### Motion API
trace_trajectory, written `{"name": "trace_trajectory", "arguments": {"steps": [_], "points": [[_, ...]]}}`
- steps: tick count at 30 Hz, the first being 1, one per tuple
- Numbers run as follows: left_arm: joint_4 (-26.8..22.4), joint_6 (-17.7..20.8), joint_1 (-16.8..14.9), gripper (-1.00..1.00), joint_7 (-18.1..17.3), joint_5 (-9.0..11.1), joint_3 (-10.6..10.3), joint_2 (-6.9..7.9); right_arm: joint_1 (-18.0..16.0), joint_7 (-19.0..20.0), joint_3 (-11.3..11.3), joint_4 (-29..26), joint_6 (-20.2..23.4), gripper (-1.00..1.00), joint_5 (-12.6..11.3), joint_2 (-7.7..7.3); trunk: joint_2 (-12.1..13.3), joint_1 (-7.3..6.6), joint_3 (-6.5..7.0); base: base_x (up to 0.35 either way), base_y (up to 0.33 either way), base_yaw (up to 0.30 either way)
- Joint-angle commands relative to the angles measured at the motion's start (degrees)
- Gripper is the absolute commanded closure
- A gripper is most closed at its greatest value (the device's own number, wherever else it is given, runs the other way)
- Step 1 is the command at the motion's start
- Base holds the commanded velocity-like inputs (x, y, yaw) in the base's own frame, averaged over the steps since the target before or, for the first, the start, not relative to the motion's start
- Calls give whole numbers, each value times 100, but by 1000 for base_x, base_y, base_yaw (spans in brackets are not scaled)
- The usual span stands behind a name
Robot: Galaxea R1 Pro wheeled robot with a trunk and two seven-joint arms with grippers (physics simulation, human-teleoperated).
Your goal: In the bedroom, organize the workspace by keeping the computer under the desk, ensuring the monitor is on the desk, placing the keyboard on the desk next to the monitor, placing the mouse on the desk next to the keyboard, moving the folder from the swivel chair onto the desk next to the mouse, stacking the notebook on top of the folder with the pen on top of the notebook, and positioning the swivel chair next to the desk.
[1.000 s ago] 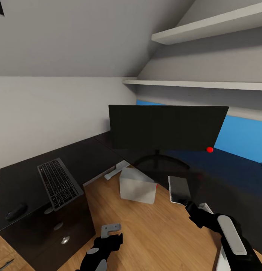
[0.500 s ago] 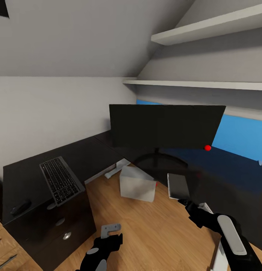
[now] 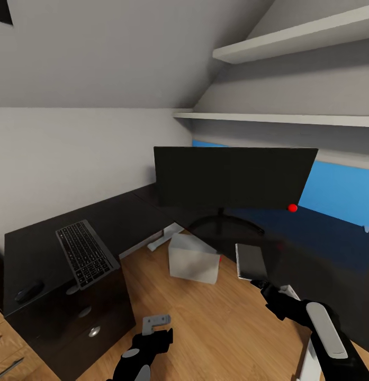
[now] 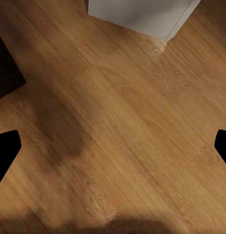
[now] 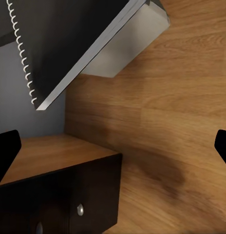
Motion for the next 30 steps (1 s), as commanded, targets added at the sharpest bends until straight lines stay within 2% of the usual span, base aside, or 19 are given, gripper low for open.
{"name": "trace_trajectory", "arguments": {"steps": [1,7,10,15,16,23,24,30], "points": [[-8,11,-5,-100,50,55,-12,2,-4,-54,-5,-6,17,-100,-60,0,-3,0,-6,0,0,0],[-16,11,-5,-100,47,59,-13,-1,-4,-32,-8,0,12,-100,-65,-6,-3,0,-6,0,0,0],[-17,11,-5,-100,48,60,-13,-2,-4,153,-16,-1,14,-100,-60,-10,-3,0,-6,0,0,0],[-16,4,-5,-100,48,50,-26,-6,-4,687,-17,84,20,-100,-53,-18,-3,0,-6,0,0,0],[-16,3,-5,-100,48,48,-26,-6,-4,957,-20,176,19,-100,-47,-43,-3,0,-6,0,0,0],[-15,2,-5,-100,48,44,-30,-7,-4,1894,-18,416,17,-100,-35,-234,-3,0,-6,0,0,0],[-16,2,-5,-100,48,43,-30,-8,-4,2174,-18,501,12,-100,-28,-275,-3,0,-6,0,0,0],[-10,2,-5,-100,48,41,-31,-8,-4,2828,-17,802,-2,-100,-14,-366,-3,0,-6,0,0,0]]}}
